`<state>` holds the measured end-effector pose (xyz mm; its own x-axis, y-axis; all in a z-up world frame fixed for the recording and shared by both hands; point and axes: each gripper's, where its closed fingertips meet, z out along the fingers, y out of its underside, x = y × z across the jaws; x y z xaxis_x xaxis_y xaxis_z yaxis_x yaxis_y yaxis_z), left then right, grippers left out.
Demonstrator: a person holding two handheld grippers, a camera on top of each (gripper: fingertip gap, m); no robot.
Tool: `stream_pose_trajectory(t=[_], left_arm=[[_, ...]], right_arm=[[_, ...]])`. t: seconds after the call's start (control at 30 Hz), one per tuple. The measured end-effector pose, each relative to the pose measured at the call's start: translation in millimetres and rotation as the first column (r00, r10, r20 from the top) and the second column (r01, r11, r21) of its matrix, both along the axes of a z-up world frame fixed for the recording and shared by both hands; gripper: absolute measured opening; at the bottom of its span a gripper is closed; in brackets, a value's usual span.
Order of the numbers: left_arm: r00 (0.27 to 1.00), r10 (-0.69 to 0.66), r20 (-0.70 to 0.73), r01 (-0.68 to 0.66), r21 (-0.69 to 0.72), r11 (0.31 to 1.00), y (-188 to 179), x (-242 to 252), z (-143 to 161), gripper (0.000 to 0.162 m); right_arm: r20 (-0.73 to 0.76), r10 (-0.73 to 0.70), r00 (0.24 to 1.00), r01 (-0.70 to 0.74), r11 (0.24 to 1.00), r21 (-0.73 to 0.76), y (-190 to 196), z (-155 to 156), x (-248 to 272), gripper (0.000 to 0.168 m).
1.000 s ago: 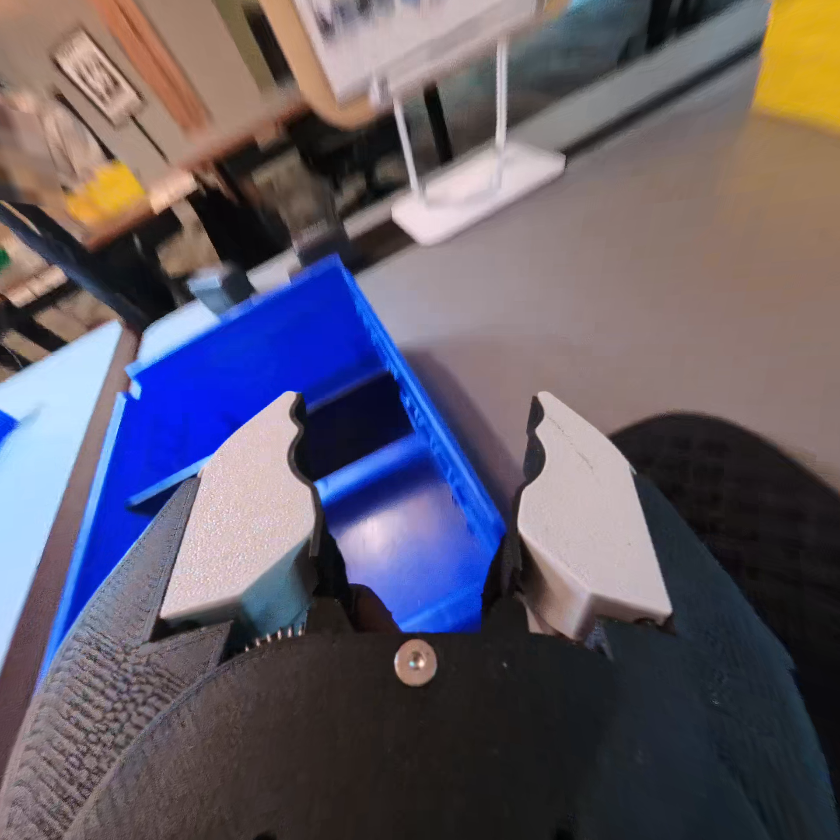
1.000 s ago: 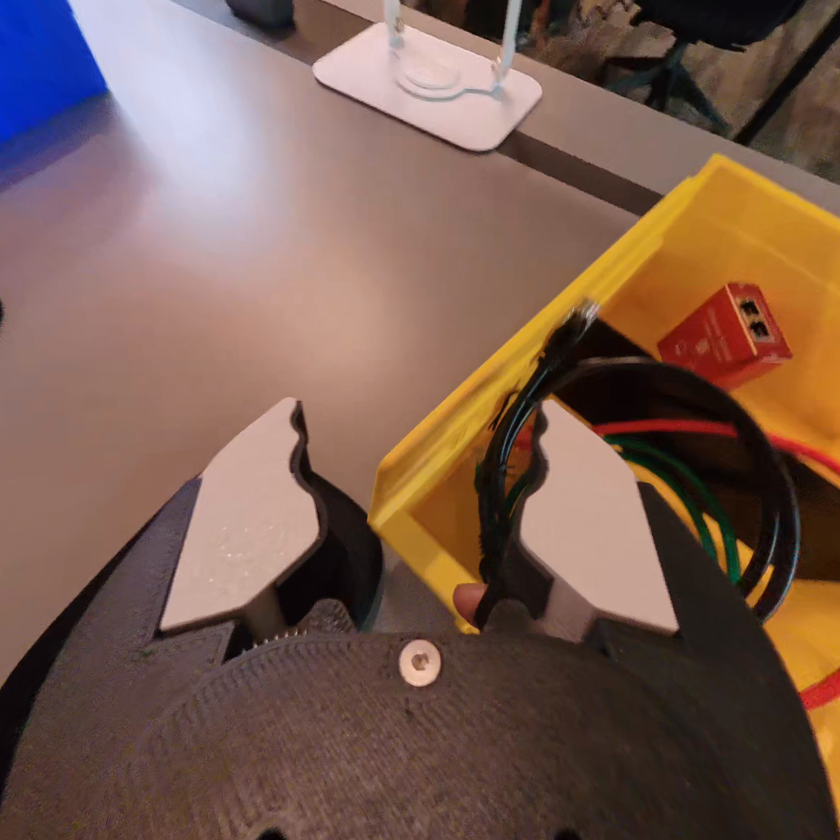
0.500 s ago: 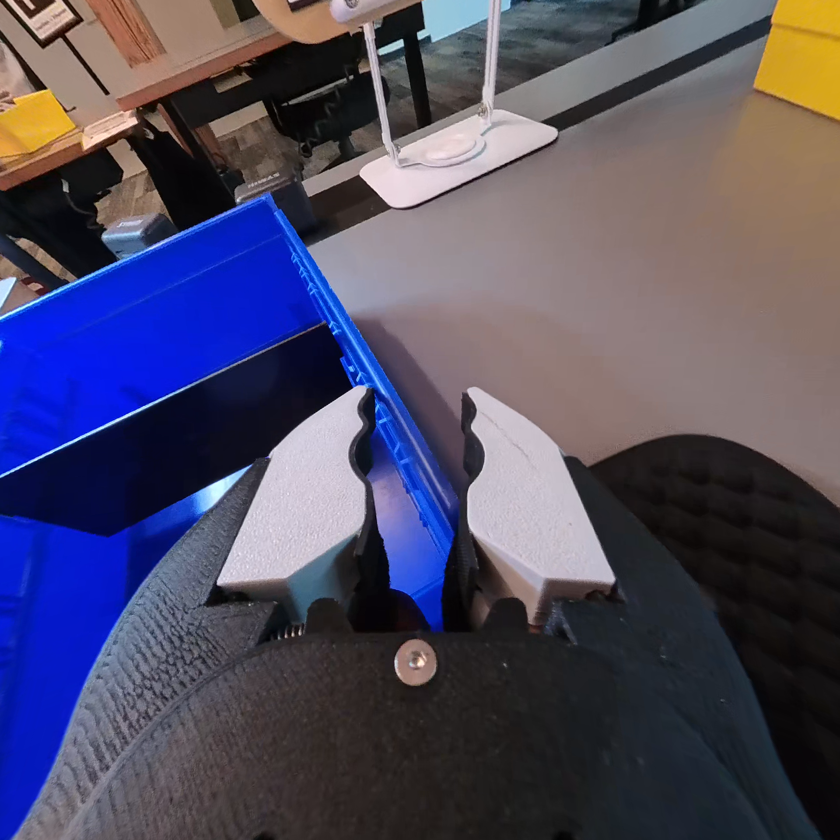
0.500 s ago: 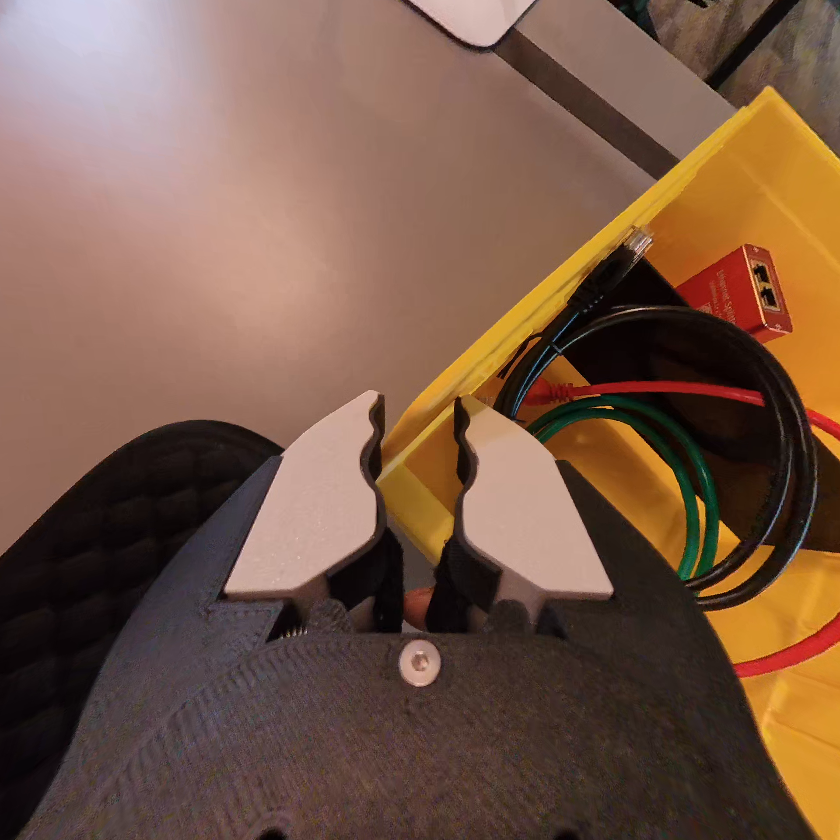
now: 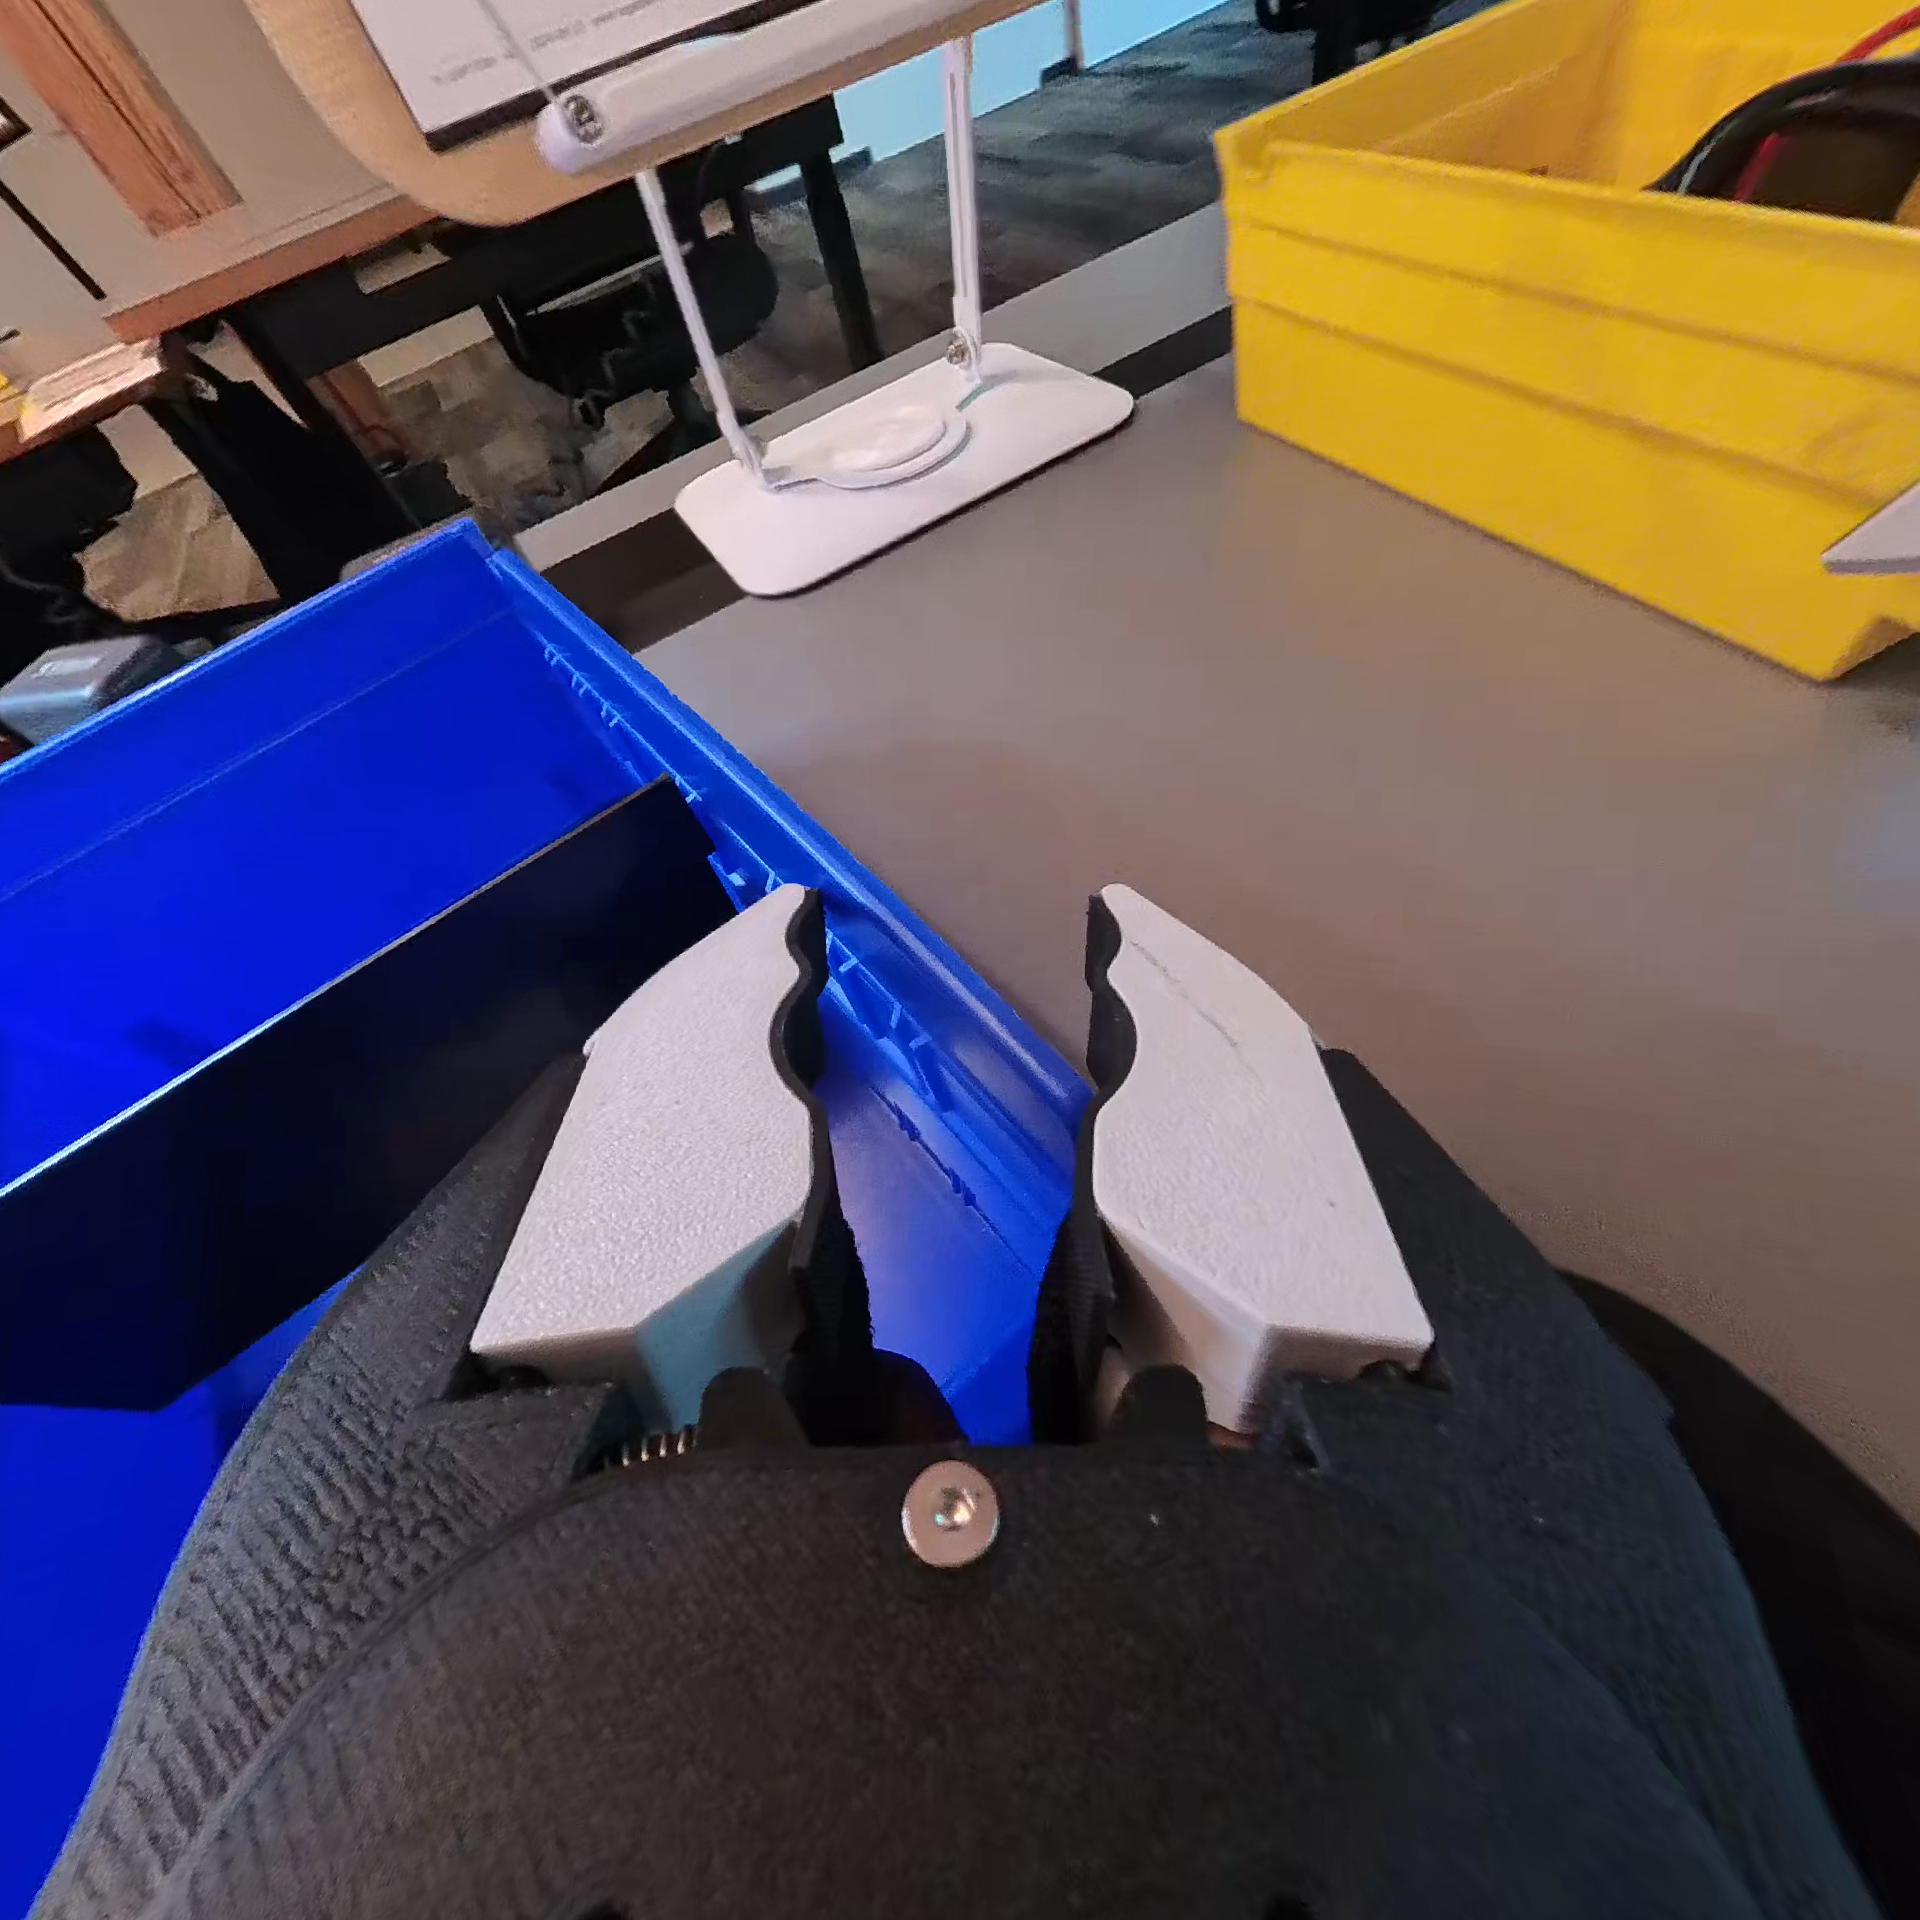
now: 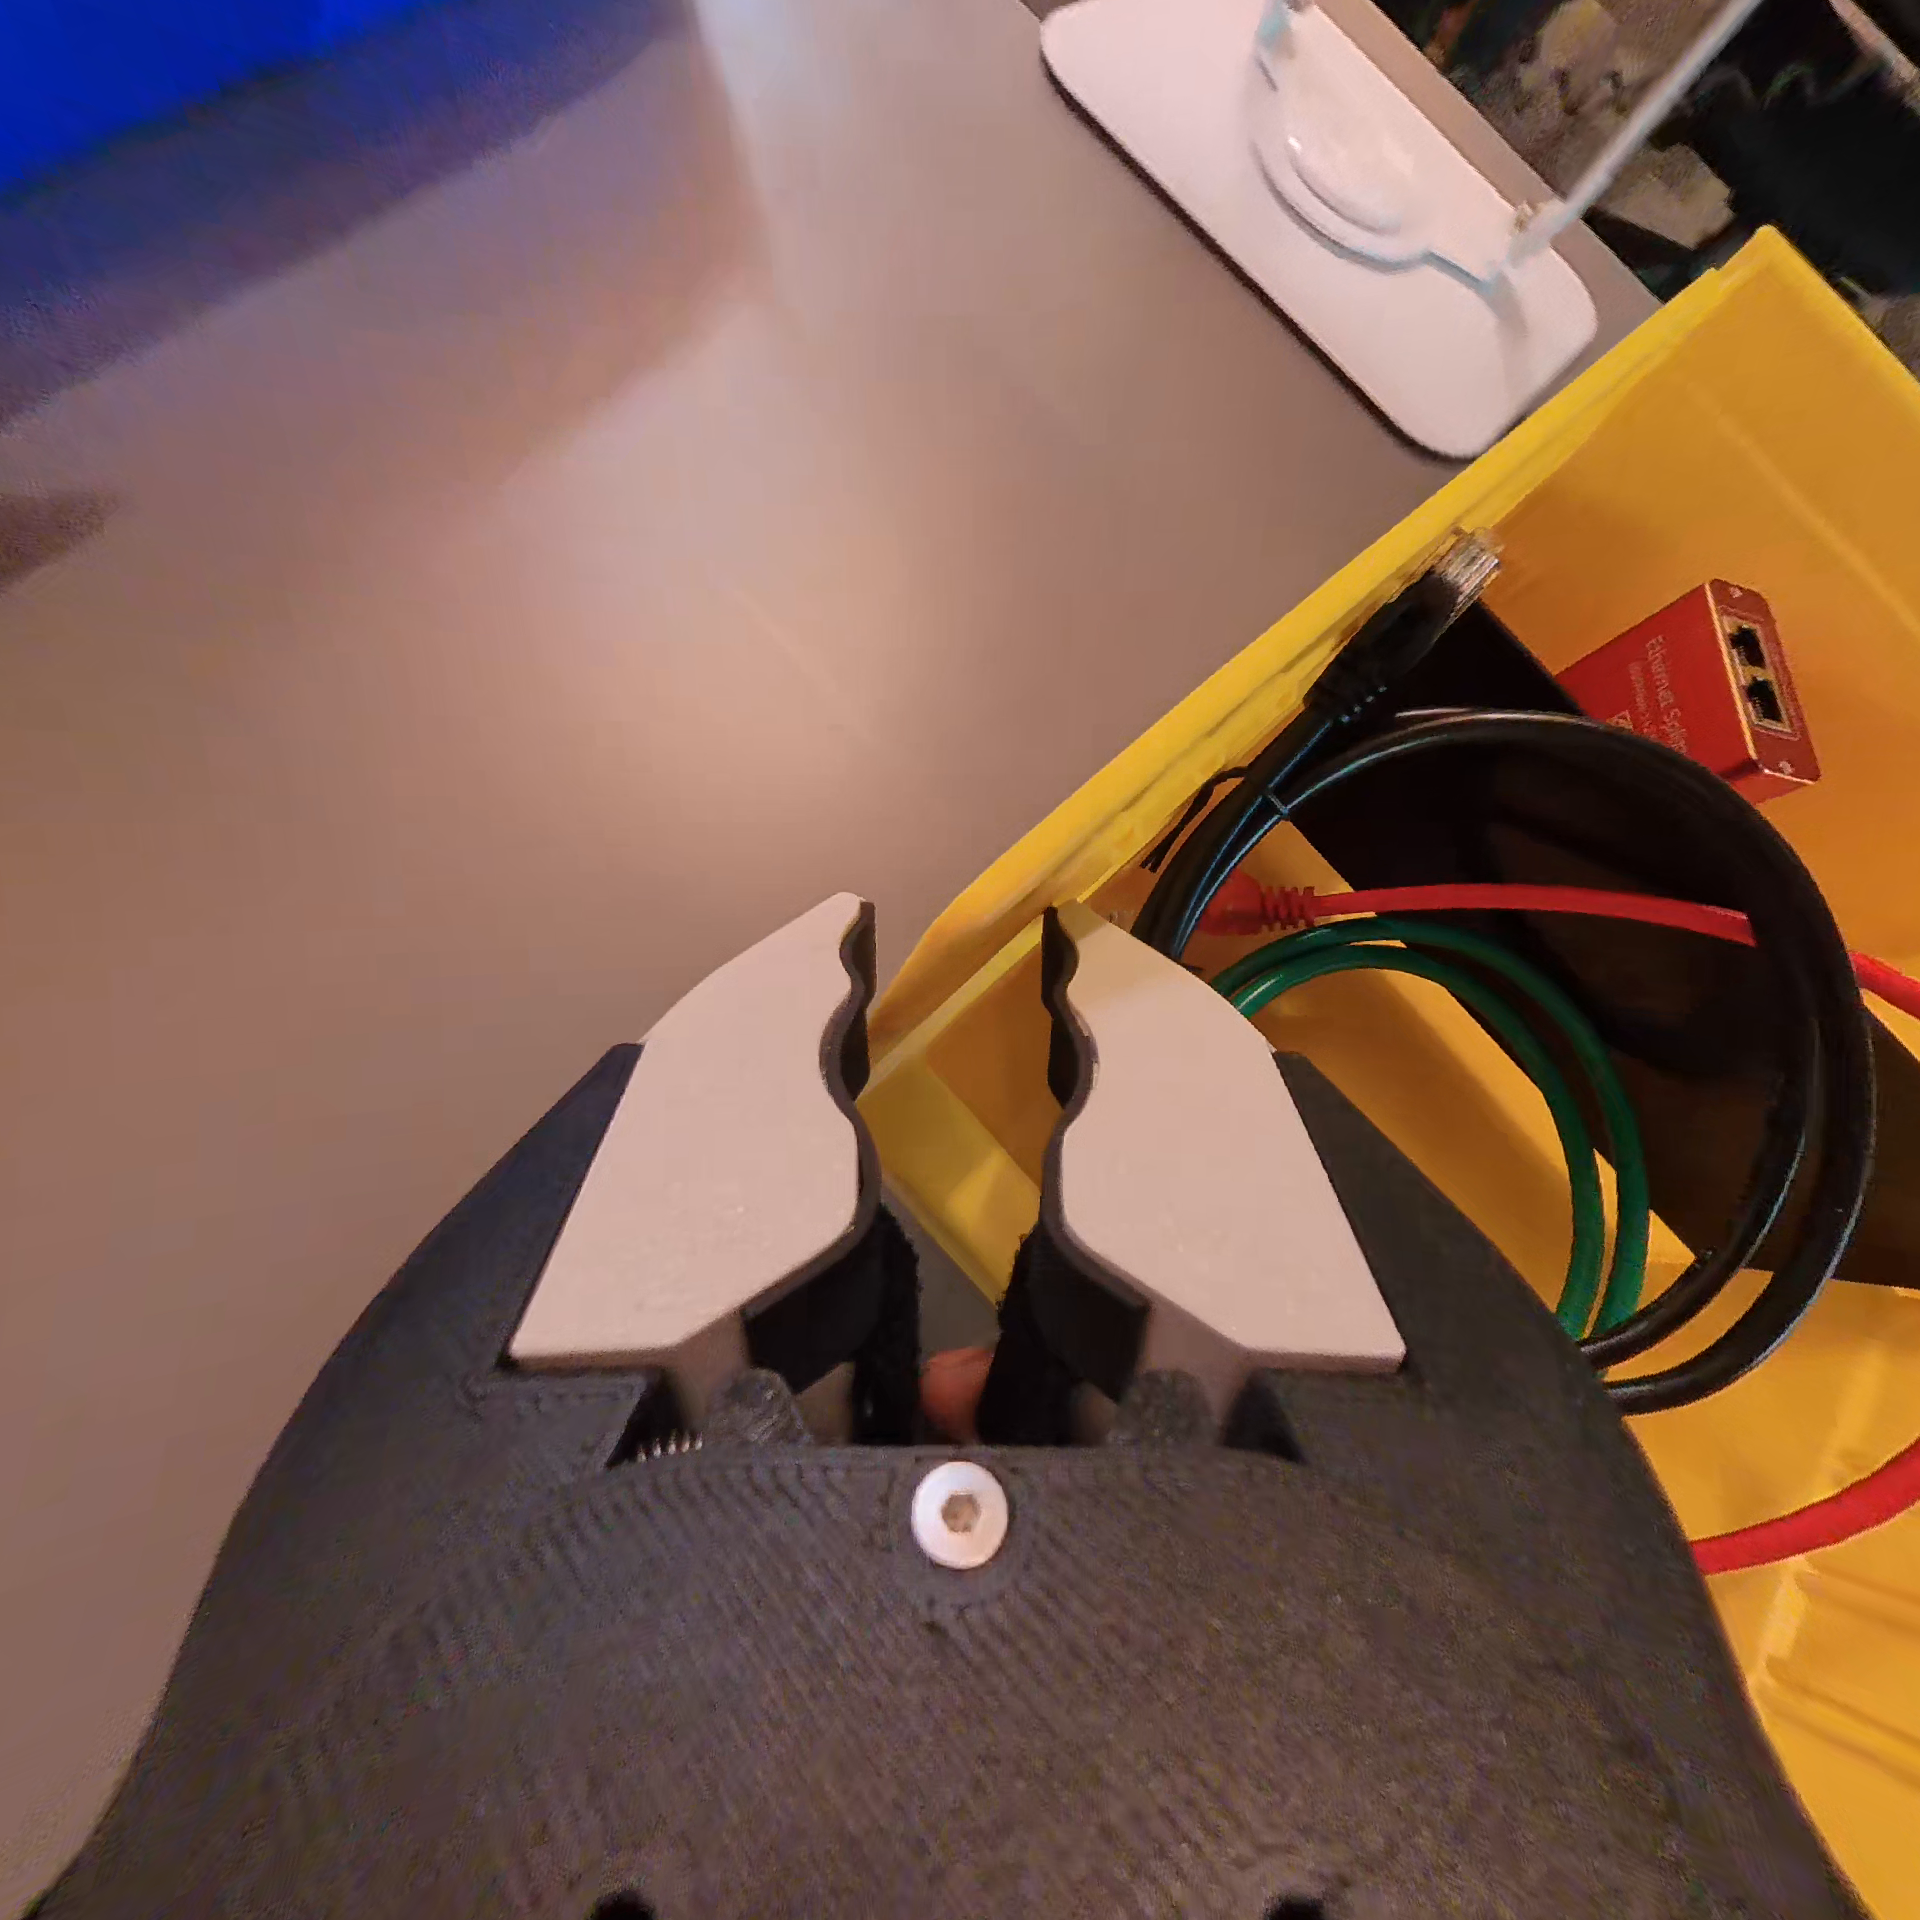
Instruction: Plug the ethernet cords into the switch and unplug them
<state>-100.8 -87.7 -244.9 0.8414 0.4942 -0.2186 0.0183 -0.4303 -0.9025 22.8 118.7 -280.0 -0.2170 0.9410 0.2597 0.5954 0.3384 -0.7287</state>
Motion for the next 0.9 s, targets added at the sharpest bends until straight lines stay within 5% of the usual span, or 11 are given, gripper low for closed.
stream_pose_trajectory(t=[0.6,0.73,0.9], left_arm=[[0.996,-0.092,0.014,0.091,0.078,0.993,45.4,19.4,5.6,0.048],[0.995,0.008,-0.095,0.015,0.231,0.973,5.9,13.4,55.9,0.066],[0.917,0.370,-0.147,-0.298,0.363,0.883,-107.6,-32.9,84.0,0.072]], right_arm=[[-0.002,0.269,0.963,-0.269,0.963,-0.002,-115.4,1.4,-50.1,0.032],[-0.225,0.238,0.945,-0.254,0.966,-0.048,-120.7,40.1,-53.2,0.053],[-0.527,0.167,0.833,-0.313,0.928,-0.201,-153.8,97.7,-45.1,0.066]])
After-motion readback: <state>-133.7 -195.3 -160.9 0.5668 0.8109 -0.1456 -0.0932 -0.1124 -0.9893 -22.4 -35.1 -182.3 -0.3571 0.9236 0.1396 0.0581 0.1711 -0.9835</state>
